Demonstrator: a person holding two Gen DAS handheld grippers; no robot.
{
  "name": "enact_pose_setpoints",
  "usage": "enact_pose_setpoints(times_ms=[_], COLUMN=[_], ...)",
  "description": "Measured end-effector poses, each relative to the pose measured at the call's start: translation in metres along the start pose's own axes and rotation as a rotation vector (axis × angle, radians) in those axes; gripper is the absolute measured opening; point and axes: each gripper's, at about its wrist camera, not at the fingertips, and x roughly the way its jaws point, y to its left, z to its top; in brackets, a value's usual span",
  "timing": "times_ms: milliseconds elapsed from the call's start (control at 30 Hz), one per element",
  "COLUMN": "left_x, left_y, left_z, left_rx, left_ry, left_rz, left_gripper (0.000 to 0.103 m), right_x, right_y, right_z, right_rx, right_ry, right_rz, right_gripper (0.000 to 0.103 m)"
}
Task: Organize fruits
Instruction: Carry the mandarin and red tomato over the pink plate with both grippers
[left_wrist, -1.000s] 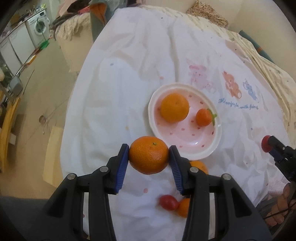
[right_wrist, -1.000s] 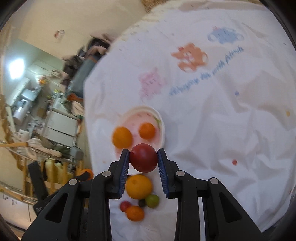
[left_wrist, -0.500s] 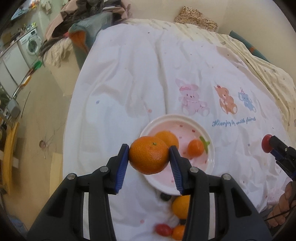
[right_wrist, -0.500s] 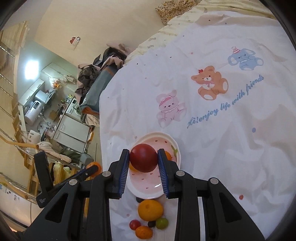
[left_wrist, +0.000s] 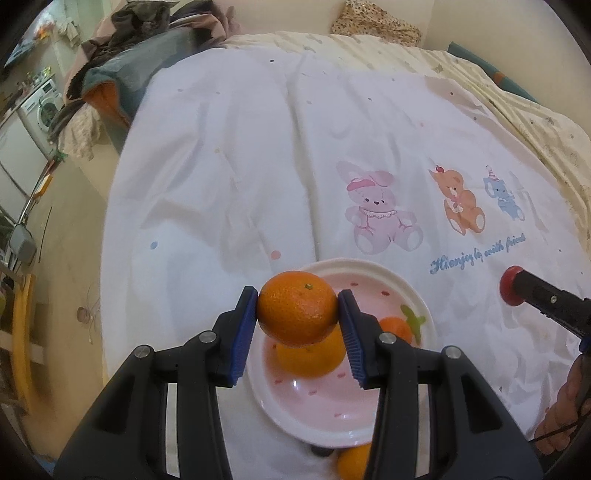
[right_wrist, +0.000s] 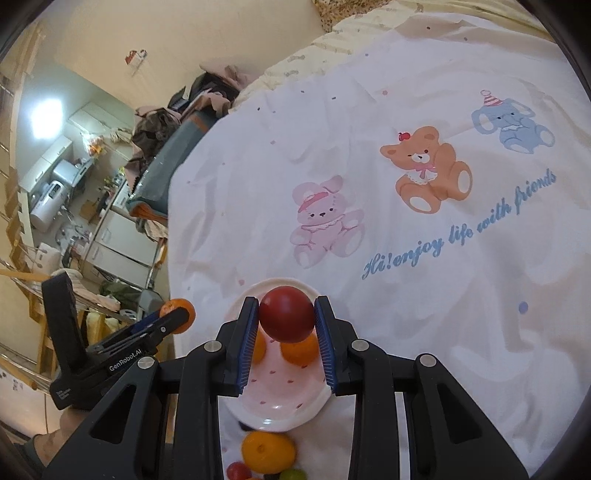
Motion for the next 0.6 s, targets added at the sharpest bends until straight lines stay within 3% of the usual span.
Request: enact_pose_setpoints(times_ms=[367, 600], left_x=[0.037, 0.057], left_y=[-0.012, -0.008], left_z=[0.014, 0.011], left_rx=[0.078, 0.087], left_ry=[-0.017, 0.025], left_rz=[0.012, -0.067], left_gripper=[0.04, 0.04], right_x=[0.049, 0.067], right_y=[-0.021, -0.028], right_z=[0.011, 0.01], right_rx=[0.038, 0.066], right_ry=[0.084, 0.125], right_rz=[-0.001, 0.008], right_gripper=[0.033, 0.033])
